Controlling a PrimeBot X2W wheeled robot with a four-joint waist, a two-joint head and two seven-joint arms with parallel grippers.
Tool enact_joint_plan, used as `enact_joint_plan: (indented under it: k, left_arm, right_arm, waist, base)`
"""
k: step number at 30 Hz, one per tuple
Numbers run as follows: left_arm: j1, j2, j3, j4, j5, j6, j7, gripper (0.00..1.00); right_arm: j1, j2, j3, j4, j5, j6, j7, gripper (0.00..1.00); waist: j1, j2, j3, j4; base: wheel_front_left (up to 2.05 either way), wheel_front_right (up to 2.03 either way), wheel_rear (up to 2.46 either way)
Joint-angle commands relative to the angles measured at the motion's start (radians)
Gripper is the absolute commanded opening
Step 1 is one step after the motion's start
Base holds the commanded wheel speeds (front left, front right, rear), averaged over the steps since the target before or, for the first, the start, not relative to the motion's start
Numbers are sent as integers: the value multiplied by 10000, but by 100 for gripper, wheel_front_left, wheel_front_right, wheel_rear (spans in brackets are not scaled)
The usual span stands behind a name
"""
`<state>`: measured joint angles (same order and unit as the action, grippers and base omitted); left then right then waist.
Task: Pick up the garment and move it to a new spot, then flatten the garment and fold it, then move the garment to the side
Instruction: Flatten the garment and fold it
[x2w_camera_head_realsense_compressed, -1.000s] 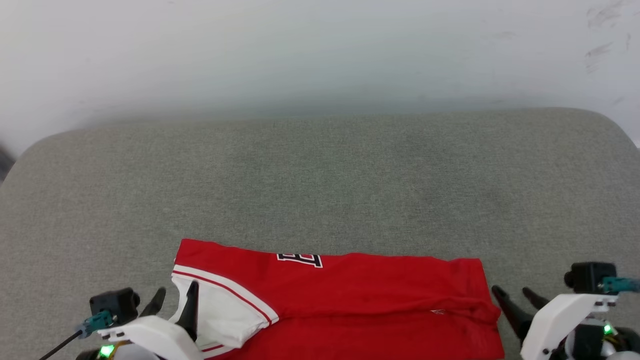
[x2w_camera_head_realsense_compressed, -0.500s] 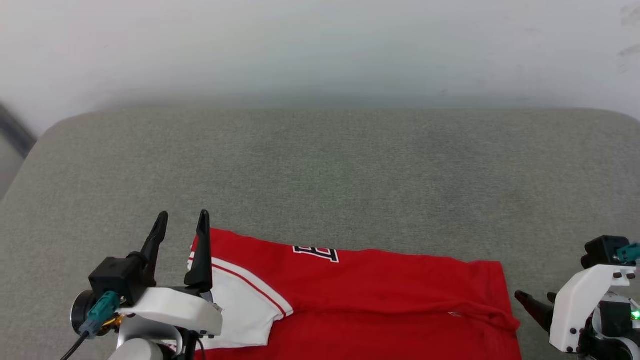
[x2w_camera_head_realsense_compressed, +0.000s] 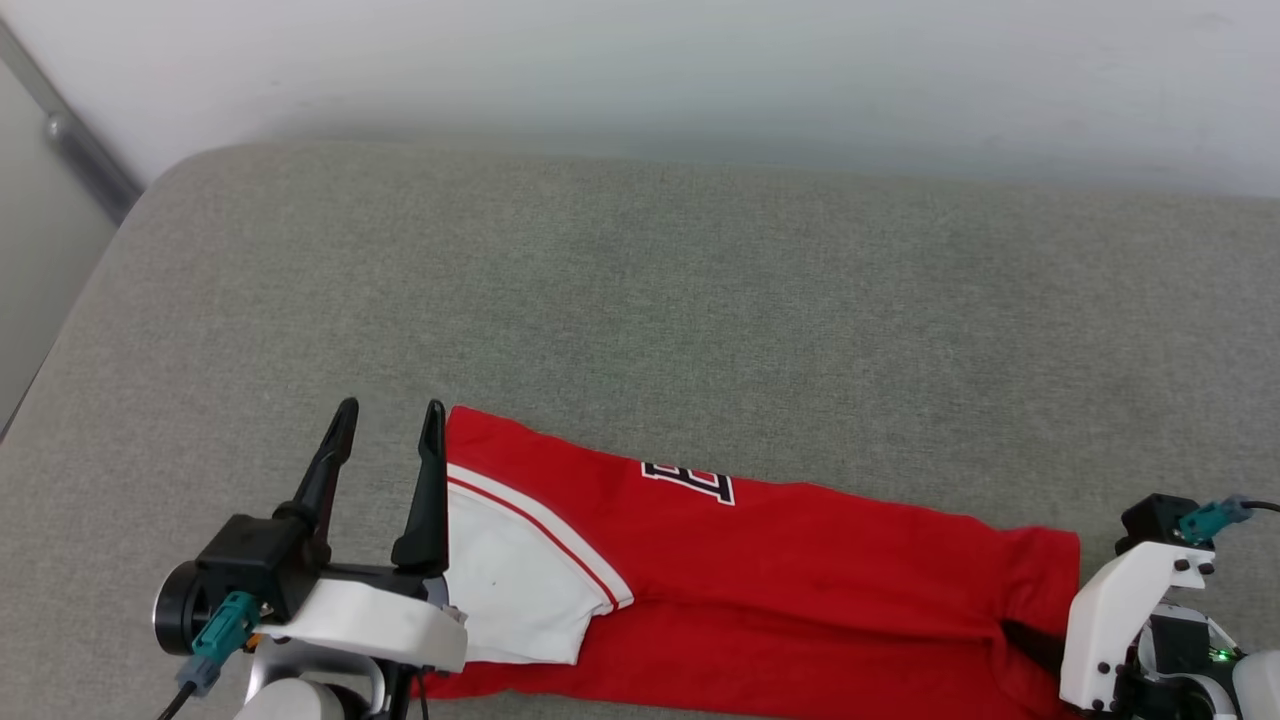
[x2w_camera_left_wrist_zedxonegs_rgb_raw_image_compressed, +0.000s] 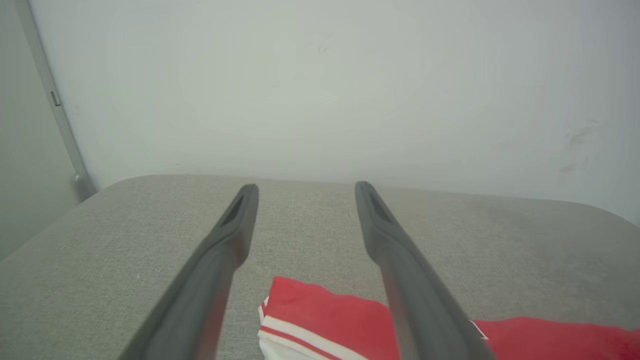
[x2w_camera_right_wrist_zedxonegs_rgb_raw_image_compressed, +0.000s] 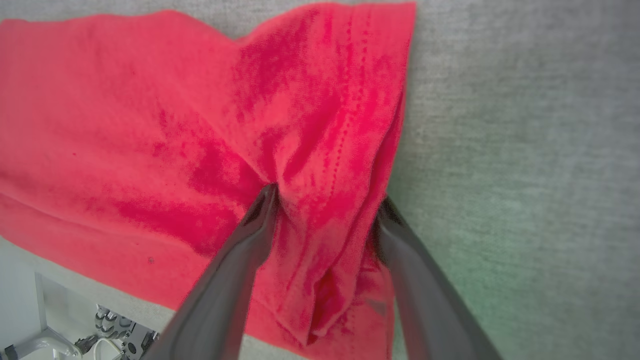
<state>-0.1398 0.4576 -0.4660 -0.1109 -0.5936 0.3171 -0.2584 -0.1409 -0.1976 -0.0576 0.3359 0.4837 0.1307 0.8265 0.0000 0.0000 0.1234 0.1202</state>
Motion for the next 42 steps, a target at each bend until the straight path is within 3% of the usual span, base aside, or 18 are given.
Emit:
enact_joint_plan:
  k: [1,13,21,24,29,34,37,42]
  left_arm:
    - [104,49,-6,11,49,29,-2,100]
    - [764,292,-104,-62,5,413,405,100]
    - [1004,332,-47,-135,-78,552,423,100]
    - [1094,311,-62,-177,-95,620,426,100]
    - [1146,278,-117,-183,-132,657,473,100]
    - [1033,297,-195,-119,-144,584,552,100]
    - [909,327,-237,-65,-116,535,593,100]
    - [753,386,-304,-68,-77,502,705,100]
  right_arm:
    - [239,432,458,527,113,2,14,0]
    - [-489,-601,416,37,89,-5,-282,0]
    - [-371,-1052,-1536,-77,-391,-6,233,0]
    - [-335,-651,-2551,-195,-454,-4,778,0]
    - [-761,827,-4196,-204,898,-2,2413,0]
    - [-1088,1471,-5140,106,3087,-2,3909,0]
    - [-1225,1519,-4581,990,4932,-2,4128,0]
    - [-1293,1477,-2286,1966,7328,-2,3198,0]
  waist:
    - [0,0,-79,-69]
    - [0,0,-957,-805]
    - [0,0,-1182,-1251]
    - [0,0,-1213,-1357]
    - [0,0,-1282,-1431]
    - [0,0,-1334,-1295]
    - [0,0,-1352,-1112]
    - [0,0,-1259,-865]
  base:
    - [0,0,0]
    - [0,0,0]
    - [0,0,0]
    - [0,0,0]
    - [0,0,0]
    - [0,0,0]
    - [0,0,0]
    - [0,0,0]
